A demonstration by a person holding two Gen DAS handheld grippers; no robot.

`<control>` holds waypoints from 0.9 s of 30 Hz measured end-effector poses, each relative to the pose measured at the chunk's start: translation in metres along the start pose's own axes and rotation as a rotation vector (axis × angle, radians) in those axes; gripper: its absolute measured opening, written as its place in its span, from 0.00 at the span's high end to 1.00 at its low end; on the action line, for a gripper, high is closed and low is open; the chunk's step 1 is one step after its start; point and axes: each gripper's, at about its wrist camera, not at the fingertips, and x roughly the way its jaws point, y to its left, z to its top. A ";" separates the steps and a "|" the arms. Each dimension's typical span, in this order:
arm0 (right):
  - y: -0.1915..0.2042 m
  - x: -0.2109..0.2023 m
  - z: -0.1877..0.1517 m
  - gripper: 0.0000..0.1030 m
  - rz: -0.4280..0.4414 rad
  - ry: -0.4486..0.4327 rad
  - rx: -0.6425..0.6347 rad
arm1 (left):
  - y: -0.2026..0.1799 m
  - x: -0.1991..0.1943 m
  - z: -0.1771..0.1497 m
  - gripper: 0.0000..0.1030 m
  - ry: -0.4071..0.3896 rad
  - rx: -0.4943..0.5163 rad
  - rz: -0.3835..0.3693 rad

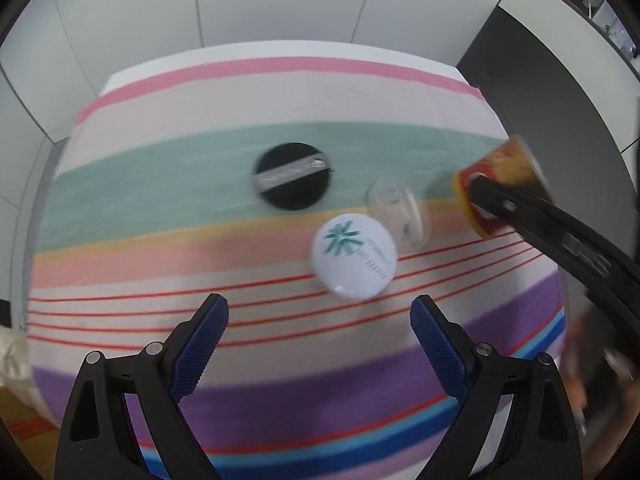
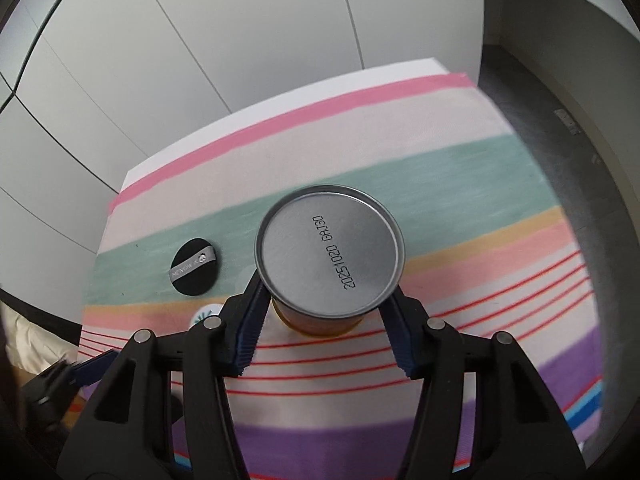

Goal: Organize objects
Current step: 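Grasp the white round jar with the left tool while the right grasps the red-labelled can, then lift the white jar and the can up off the cloth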

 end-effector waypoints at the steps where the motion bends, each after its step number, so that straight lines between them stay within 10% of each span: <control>1: -0.003 -0.006 -0.001 0.45 -0.009 -0.005 -0.008 | -0.004 0.006 0.001 0.09 0.004 0.000 -0.006; 7: -0.018 -0.022 -0.009 0.45 -0.056 -0.008 -0.057 | -0.025 0.034 0.009 0.13 0.017 0.022 0.064; 10: -0.026 -0.025 -0.012 0.45 -0.062 0.002 -0.055 | -0.034 0.035 0.009 0.43 -0.038 0.065 0.158; 27: -0.016 -0.052 -0.010 0.45 -0.112 -0.018 -0.152 | -0.022 -0.029 0.017 0.44 -0.082 0.000 0.242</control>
